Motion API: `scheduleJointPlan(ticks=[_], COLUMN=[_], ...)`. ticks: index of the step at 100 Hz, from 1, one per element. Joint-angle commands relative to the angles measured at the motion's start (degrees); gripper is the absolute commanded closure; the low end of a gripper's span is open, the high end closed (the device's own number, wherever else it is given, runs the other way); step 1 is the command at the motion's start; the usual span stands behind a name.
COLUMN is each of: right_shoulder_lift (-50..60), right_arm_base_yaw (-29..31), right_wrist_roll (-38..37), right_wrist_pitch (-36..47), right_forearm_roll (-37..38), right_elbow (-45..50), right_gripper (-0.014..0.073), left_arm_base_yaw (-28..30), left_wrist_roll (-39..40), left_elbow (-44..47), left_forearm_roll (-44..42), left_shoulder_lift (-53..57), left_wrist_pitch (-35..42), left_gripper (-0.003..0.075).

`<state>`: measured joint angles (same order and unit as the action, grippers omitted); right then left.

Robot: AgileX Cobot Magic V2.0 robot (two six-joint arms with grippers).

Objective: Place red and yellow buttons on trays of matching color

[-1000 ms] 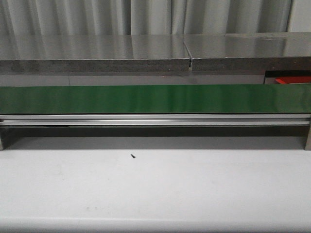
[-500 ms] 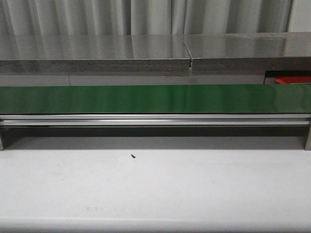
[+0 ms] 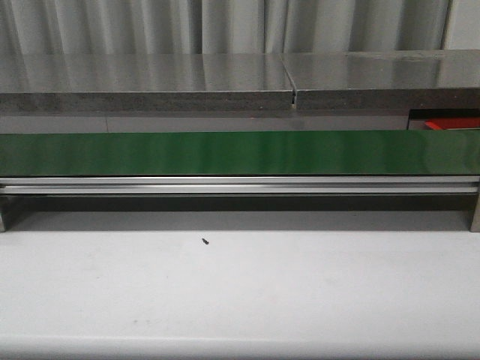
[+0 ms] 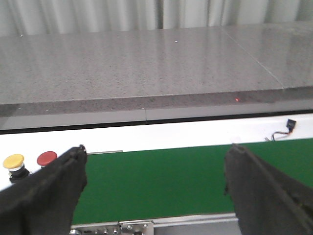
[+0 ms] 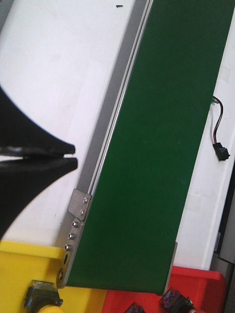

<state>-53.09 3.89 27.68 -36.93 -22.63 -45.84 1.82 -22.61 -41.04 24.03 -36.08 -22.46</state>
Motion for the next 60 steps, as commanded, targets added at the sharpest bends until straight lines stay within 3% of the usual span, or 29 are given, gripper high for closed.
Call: scheduleJointPlan(ticks=[1,26,60], right_shoulder_lift=[0.71,0.71,0.71], right_arm_base_yaw=[-0.15,-0.15,-0.15], right_wrist_roll=[0.58,0.58,0.58], right_wrist_pitch=[2.64,2.64,2.64], right_forearm_roll=[-0.76,-0.76,-0.76], right_elbow=[-1.68,-1.68,-1.68], right_gripper=[0.066,0.066,0.066], left_arm_base_yaw=[3.43,13.72,18.34], left_wrist_roll=[2.88,7.22,7.22], left_elbow=[-7.12,-23.36,-36.56], left_forearm_roll=[0.17,0.79,0.06], left_shoulder_lift=[-5.33,-23.68,-46.56], left_wrist_pitch=[1.45,-10.41,-12.23], left_gripper=[0.0183,0.0185,0.0185])
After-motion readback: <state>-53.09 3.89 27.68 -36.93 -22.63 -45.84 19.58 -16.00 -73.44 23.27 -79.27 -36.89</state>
